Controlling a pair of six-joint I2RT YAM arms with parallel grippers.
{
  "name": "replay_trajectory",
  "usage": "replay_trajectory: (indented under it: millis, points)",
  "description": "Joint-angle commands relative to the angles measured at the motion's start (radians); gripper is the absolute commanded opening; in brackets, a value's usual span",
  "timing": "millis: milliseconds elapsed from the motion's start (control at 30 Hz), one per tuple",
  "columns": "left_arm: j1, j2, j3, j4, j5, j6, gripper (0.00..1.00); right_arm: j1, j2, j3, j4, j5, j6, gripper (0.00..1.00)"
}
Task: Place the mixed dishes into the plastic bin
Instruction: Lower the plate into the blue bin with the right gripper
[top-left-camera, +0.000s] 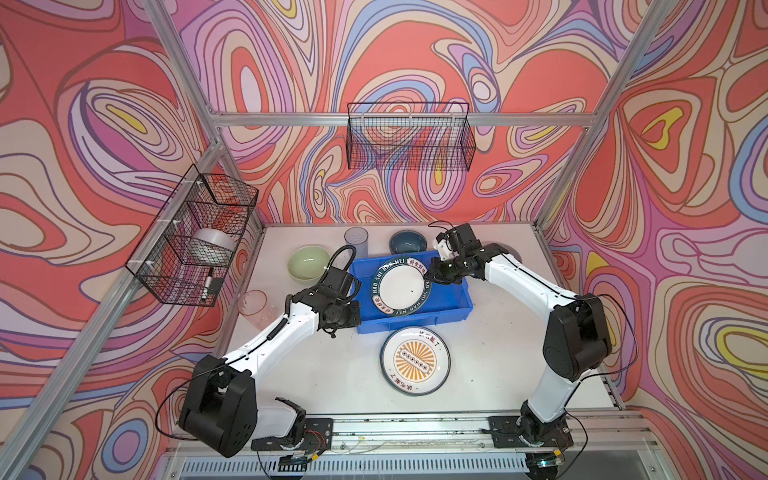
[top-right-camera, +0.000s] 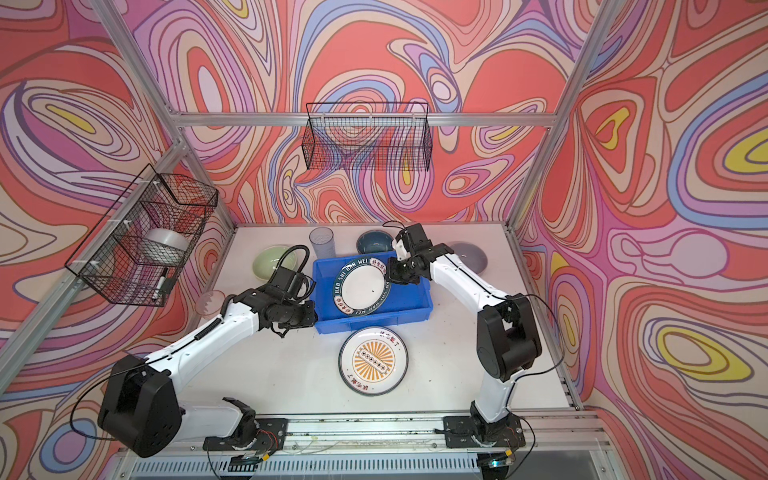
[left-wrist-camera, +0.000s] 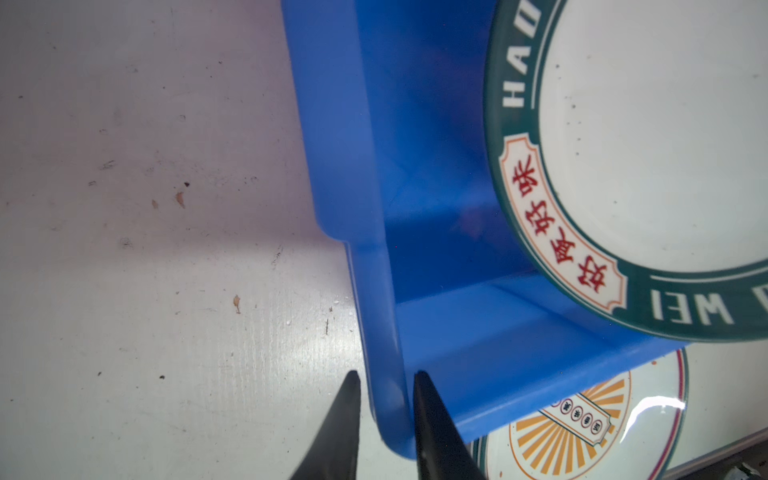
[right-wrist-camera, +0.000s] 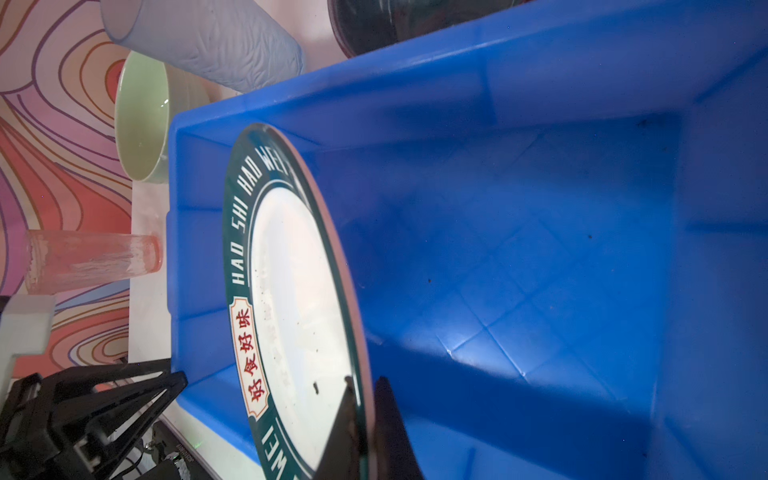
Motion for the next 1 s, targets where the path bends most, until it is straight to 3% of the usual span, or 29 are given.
replay_trajectory:
  millis: [0, 333, 967]
  points:
    - [0.011, 0.011, -0.002, -0.008, -0.001, 0.007, 0.24, 0.001, 0.044, 0.023, 0.017, -0.024, -0.012, 0.0]
    - [0.017, 0.021, -0.021, 0.036, 0.028, -0.027, 0.19, 0.015, 0.125, 0.053, 0.065, -0.079, -0.003, 0.0]
    - [0.017, -0.002, -0.061, 0.071, 0.05, -0.067, 0.18, 0.074, 0.198, 0.019, 0.141, -0.025, 0.049, 0.02]
